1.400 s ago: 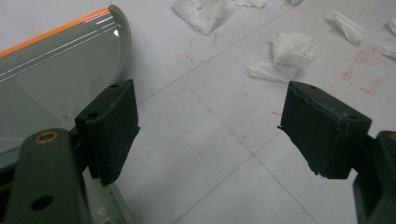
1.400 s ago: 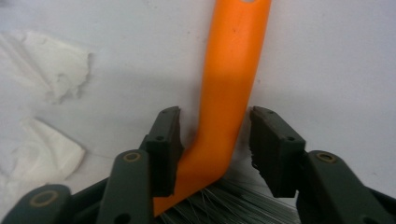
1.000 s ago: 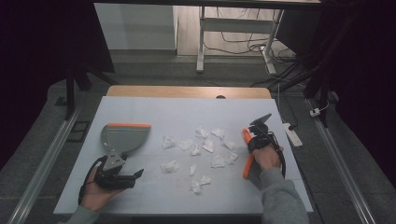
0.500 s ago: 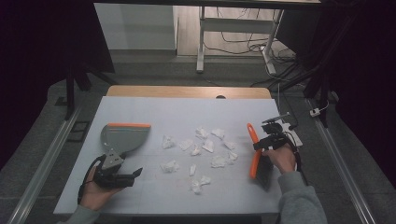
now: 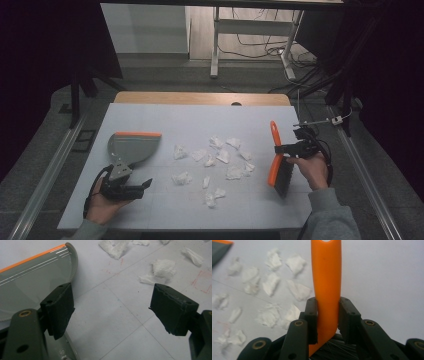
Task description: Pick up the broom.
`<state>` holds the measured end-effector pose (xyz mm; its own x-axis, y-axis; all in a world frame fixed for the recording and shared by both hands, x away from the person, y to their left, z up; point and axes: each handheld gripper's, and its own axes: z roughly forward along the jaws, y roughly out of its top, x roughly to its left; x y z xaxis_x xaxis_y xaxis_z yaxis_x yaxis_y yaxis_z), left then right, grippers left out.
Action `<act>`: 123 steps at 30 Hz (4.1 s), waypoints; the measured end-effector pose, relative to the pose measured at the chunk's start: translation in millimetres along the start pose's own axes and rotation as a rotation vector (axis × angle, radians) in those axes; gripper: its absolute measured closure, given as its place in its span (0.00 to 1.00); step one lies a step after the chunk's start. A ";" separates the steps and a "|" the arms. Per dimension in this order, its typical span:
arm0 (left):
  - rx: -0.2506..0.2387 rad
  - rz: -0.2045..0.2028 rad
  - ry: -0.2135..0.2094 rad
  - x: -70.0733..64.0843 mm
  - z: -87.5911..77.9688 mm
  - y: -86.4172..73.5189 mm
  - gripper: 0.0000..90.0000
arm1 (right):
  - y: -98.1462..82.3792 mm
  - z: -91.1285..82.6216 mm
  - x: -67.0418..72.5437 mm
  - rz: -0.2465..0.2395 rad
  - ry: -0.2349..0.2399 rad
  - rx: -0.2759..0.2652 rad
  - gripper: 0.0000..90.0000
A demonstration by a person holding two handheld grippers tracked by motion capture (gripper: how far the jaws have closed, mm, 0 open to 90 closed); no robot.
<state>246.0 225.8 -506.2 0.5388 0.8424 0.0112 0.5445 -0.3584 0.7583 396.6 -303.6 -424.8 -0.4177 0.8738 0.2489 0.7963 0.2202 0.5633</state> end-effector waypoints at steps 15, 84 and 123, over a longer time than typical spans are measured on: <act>-0.003 -0.001 0.011 -2.0 1.3 3.8 0.23 | -4.0 -4.0 13.5 -0.016 0.145 -0.127 0.79; -0.104 0.133 -0.268 -129.2 62.6 93.5 0.28 | -13.6 40.7 130.5 -0.048 0.364 -0.420 0.79; -0.067 0.082 -0.241 -83.5 58.3 96.2 0.89 | -21.6 39.7 153.9 -0.159 0.387 -0.468 0.43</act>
<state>290.9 97.5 -472.2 0.7212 0.6887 -0.0750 0.4535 -0.3875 0.8026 332.5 -156.7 -430.0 -0.7131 0.6063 0.3521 0.4726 0.0446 0.8802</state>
